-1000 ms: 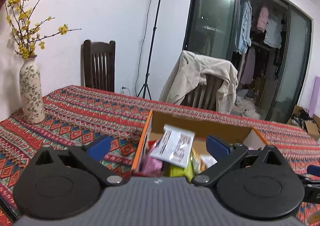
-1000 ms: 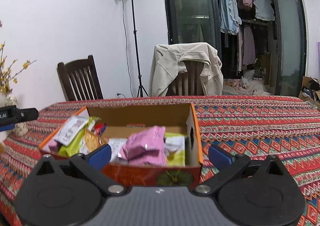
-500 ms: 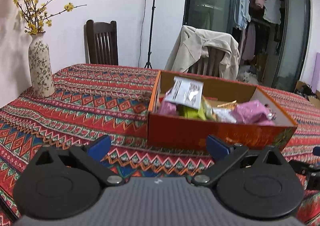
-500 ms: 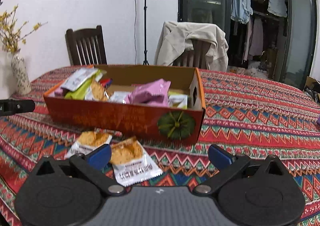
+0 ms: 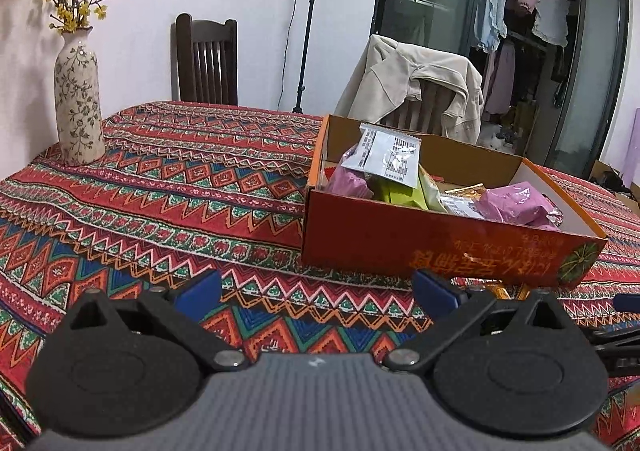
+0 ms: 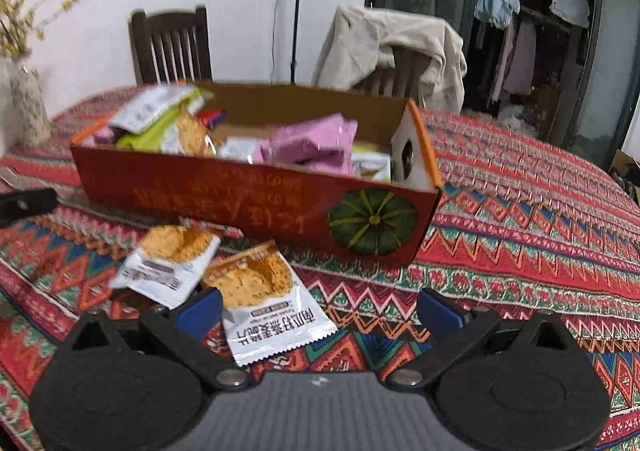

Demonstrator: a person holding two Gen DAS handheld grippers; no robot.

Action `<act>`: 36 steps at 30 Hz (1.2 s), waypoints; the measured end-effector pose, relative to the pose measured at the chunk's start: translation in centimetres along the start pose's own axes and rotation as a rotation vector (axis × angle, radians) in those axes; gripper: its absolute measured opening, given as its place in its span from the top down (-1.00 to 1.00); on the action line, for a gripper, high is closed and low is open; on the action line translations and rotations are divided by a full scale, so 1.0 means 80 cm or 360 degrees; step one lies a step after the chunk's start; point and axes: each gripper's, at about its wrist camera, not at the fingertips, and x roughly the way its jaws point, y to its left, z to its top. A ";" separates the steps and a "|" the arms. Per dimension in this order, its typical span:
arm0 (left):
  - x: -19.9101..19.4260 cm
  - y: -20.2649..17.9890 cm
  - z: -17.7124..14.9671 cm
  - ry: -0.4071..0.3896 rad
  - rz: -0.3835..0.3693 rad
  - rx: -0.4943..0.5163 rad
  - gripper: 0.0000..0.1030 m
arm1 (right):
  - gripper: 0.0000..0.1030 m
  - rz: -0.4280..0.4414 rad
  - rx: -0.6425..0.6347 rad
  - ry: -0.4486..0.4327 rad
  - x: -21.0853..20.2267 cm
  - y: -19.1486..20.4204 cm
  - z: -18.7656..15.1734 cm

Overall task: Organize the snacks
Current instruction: 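Withdraw both tools from the box toward the cracker packets beside it, then grasp a cracker packet with the right tool while the left tool grasps another cracker packet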

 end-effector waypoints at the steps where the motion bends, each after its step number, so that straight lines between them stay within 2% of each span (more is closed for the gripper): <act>1: 0.001 0.001 0.000 0.0005 -0.0002 -0.0003 -1.00 | -1.00 0.0005 0.0002 0.0028 0.006 0.001 0.000; 5: 0.003 0.003 -0.001 0.0020 -0.0019 -0.0018 -1.00 | -1.00 0.0068 -0.0006 0.0101 0.027 0.005 -0.001; 10: 0.004 0.005 -0.002 0.0030 -0.0027 -0.0035 -1.00 | -1.00 0.0146 0.0048 0.0090 0.042 0.003 0.007; 15: 0.008 0.007 -0.003 0.0059 -0.0040 -0.0051 -1.00 | -1.00 0.0172 0.0027 0.0010 0.045 0.005 0.004; 17: 0.008 0.007 -0.004 0.0064 -0.0046 -0.0054 -1.00 | -0.86 0.0187 0.0023 0.0003 0.043 0.005 0.005; 19: 0.008 0.008 -0.004 0.0064 -0.0051 -0.0058 -1.00 | -0.55 0.0198 0.0015 -0.0012 0.038 0.004 0.006; 23: 0.009 0.009 -0.004 0.0072 -0.0058 -0.0068 -1.00 | -0.30 0.0222 -0.0009 -0.0016 0.033 0.003 0.006; 25: 0.010 0.010 -0.004 0.0076 -0.0061 -0.0075 -1.00 | -0.01 0.0233 -0.0015 -0.0018 0.027 0.001 0.005; 29: 0.011 0.010 -0.005 0.0079 -0.0056 -0.0077 -1.00 | 0.13 0.0243 -0.0005 -0.0024 0.021 -0.002 0.002; 36: 0.011 0.001 -0.003 0.0081 -0.0004 -0.0032 -1.00 | 0.17 0.0205 0.0078 -0.0126 -0.003 -0.020 -0.002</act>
